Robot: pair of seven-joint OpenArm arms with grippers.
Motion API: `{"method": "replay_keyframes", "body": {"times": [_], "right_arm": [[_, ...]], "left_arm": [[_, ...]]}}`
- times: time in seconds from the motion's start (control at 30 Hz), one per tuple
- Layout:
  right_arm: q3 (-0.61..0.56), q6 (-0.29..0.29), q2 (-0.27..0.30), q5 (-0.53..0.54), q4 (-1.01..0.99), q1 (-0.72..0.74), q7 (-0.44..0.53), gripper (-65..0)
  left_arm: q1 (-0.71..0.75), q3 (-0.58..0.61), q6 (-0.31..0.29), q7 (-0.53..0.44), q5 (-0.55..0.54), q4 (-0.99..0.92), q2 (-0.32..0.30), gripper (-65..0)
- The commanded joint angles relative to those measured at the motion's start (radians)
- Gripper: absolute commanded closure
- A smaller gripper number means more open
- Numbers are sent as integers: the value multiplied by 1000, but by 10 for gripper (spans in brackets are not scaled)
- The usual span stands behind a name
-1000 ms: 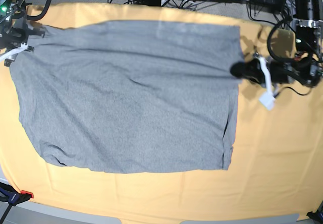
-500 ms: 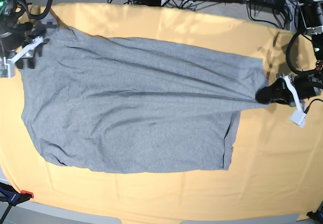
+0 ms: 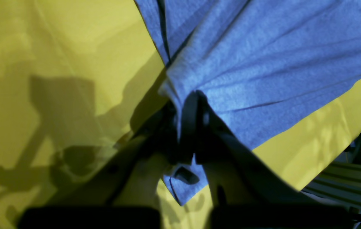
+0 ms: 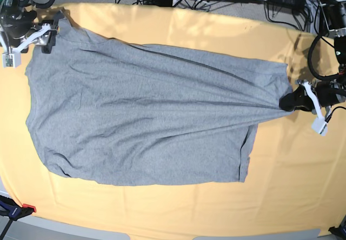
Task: Layout the t-shirt on the table in an organized manner, then fold the t-shirt properly
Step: 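Pull both held corners apart to stretch the shirt taut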
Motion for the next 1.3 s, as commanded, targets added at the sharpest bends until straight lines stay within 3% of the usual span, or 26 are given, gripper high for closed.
{"method": "replay_keyframes", "body": {"times": [0.0,0.1,0.37,0.63,0.8,0.97,1.1,1.27], "right_arm": [[6,-7,11,15,-11,0,20,-434],[6,-11,11,70,-103,3,40,-434],[13,-22,11,72,-260,3,79,-434],[148,-18,10,128,-265,5,86,-435],[167,20,6,202,-274,5,71,-435],[168,56,4,286,-411,16,61,-435],[169,134,5,416,-554,58,3,-434],[168,235,10,571,-583,71,-106,-411]], "left_arm": [[-18,-11,1,-22,-16,14,-24,0],[-16,-11,1,-22,-16,14,-24,0],[-16,-11,1,-22,-16,14,-24,0],[-13,-11,13,-22,-16,14,-24,0],[-13,-11,16,-22,-16,14,-24,0],[-13,-11,16,-22,-16,14,-25,0],[-13,-11,16,-22,-16,14,-25,0],[-13,-11,27,-21,-16,14,-25,0]]}}
